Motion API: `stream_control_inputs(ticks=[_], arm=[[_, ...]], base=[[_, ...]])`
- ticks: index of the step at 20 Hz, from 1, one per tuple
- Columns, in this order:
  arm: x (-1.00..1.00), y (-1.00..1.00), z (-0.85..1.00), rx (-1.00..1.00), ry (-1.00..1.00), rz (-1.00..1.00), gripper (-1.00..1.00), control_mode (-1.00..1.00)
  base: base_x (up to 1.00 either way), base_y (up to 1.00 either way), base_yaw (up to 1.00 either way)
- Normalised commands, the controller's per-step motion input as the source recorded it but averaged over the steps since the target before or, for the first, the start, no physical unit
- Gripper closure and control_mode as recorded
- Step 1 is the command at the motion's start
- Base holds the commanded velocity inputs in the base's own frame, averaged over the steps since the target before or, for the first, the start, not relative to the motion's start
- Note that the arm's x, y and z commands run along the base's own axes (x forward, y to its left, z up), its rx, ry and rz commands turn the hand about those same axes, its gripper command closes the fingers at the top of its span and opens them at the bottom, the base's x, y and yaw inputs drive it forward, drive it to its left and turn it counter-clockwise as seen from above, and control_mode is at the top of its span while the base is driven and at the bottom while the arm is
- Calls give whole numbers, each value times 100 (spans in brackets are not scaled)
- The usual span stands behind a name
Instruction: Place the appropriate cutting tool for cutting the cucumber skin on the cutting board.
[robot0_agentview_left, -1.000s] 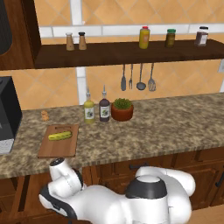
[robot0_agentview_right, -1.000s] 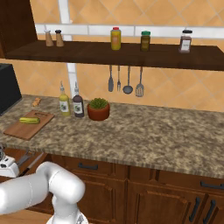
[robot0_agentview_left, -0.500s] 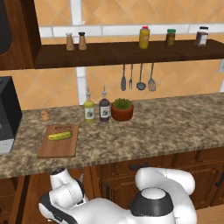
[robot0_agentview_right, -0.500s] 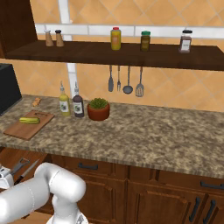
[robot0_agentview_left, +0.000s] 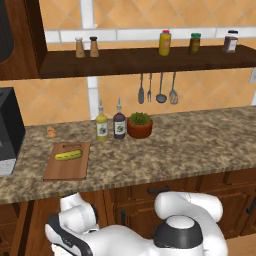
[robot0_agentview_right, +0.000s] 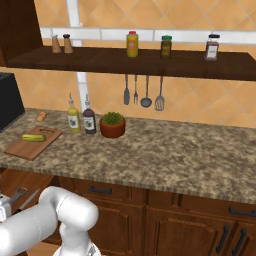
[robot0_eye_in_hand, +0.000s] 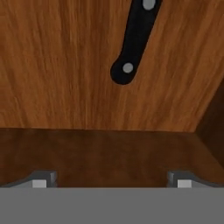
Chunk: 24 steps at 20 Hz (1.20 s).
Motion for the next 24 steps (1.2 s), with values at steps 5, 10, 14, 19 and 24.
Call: stream_control_inputs(ticks=[5, 10, 14, 19, 24], arm=[[44, 8, 53, -5, 0, -7, -100, -100], [99, 46, 2, -15, -2, -10, -100, -100], [91, 29, 5, -11, -1, -7, -100, -100], [6, 26, -10, -14, -26, 6, -100, -100], [18, 6, -36, -6, -30, 13, -100, -100]], base=[[0, 0, 0], [0, 0, 0], [0, 0, 0], [0, 0, 0], [0, 0, 0]])
